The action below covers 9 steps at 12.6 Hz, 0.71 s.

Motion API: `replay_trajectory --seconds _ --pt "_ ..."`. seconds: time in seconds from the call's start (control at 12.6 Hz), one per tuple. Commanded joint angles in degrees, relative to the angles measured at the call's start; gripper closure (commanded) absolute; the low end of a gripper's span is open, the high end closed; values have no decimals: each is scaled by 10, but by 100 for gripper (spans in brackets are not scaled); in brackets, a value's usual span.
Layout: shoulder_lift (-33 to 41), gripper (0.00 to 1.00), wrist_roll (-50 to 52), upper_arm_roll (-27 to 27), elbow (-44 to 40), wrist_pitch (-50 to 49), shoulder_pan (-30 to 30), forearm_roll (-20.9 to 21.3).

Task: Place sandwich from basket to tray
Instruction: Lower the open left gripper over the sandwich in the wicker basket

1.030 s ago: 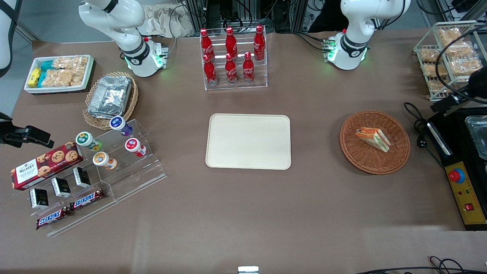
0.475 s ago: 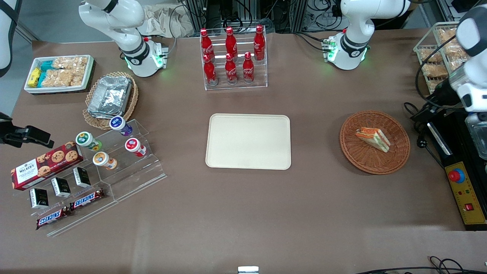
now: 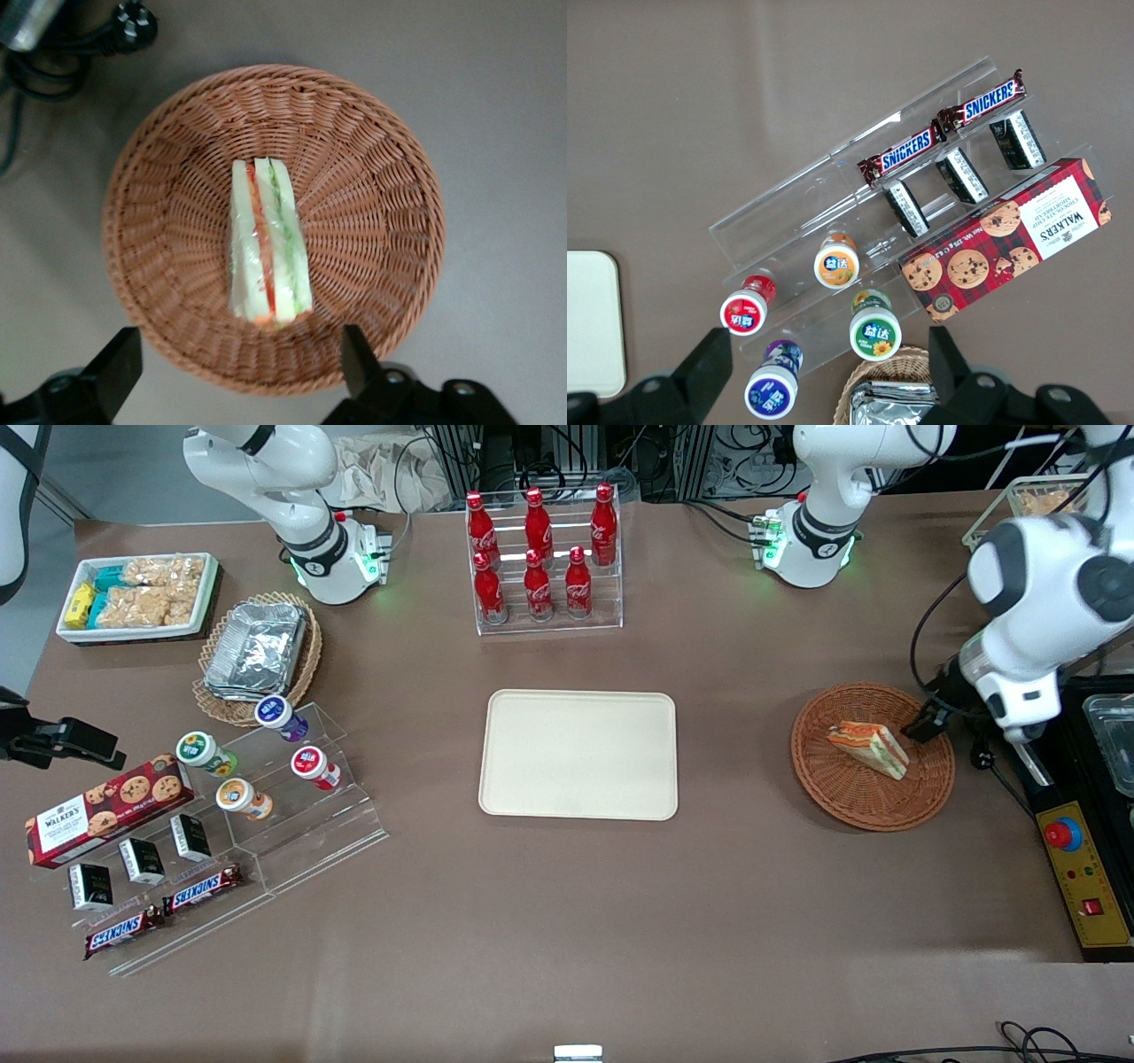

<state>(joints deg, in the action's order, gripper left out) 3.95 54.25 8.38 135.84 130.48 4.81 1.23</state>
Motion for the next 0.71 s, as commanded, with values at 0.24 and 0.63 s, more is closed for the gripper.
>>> replay_trajectory --seconds 0.24,0.63 --pt "-68 0 52 -1 79 178 2 11" --pt "-98 22 53 -6 116 246 3 9"
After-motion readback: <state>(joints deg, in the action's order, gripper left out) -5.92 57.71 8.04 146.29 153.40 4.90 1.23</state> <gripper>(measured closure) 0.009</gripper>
